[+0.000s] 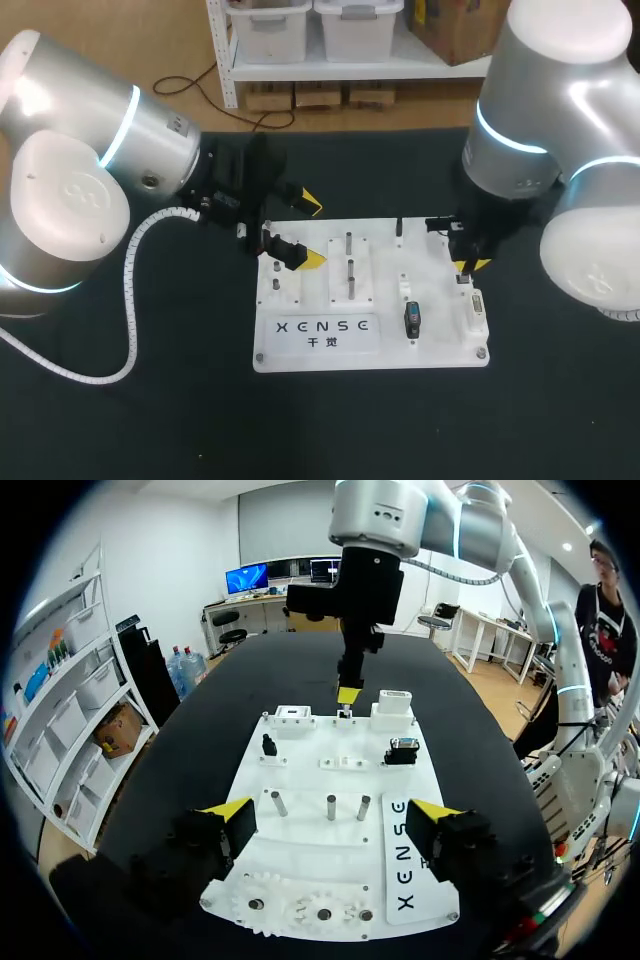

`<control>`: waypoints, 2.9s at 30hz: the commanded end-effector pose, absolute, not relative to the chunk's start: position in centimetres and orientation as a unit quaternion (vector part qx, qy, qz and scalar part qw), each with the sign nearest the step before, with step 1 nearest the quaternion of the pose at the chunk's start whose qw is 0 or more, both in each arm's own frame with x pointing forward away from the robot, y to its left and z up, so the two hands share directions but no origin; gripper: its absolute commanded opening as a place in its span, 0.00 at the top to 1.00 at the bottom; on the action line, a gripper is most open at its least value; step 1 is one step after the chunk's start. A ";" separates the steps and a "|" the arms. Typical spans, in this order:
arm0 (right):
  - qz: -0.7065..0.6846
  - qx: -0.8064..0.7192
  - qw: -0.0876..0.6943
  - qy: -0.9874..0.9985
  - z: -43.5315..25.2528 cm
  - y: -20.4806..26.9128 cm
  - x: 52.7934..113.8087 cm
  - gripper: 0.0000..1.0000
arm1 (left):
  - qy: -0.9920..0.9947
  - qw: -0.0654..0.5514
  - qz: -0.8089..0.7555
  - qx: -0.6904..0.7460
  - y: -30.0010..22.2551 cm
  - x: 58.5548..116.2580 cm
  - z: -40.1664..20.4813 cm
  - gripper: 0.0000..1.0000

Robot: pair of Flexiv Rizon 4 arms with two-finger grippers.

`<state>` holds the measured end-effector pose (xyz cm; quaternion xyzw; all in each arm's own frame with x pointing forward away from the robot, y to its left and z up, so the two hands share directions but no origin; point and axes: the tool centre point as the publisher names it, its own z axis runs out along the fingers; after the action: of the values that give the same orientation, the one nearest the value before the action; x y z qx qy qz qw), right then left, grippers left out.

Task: Insert the Ethernet cable into its matching sockets.

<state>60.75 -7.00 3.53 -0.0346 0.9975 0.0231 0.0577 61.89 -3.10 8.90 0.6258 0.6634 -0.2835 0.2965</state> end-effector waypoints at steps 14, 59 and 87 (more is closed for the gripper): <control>0.027 -0.038 0.057 0.997 3.2 -7.0 60.9 1.00 | 0.664 0.295 -0.283 0.626 -3.2 62.0 8.9 0.00; 0.032 -0.040 0.050 0.997 2.4 -7.0 60.9 1.00 | 0.664 0.295 -0.283 0.626 -3.2 62.0 8.9 0.00; 0.032 -0.046 0.042 0.998 1.4 -7.0 60.9 1.00 | 0.664 0.295 -0.283 0.626 -3.2 62.0 8.9 0.00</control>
<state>60.86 -7.07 2.23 -0.0454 0.9975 0.0320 0.0444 61.89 -3.10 8.90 0.6258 0.6634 -0.2835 0.2965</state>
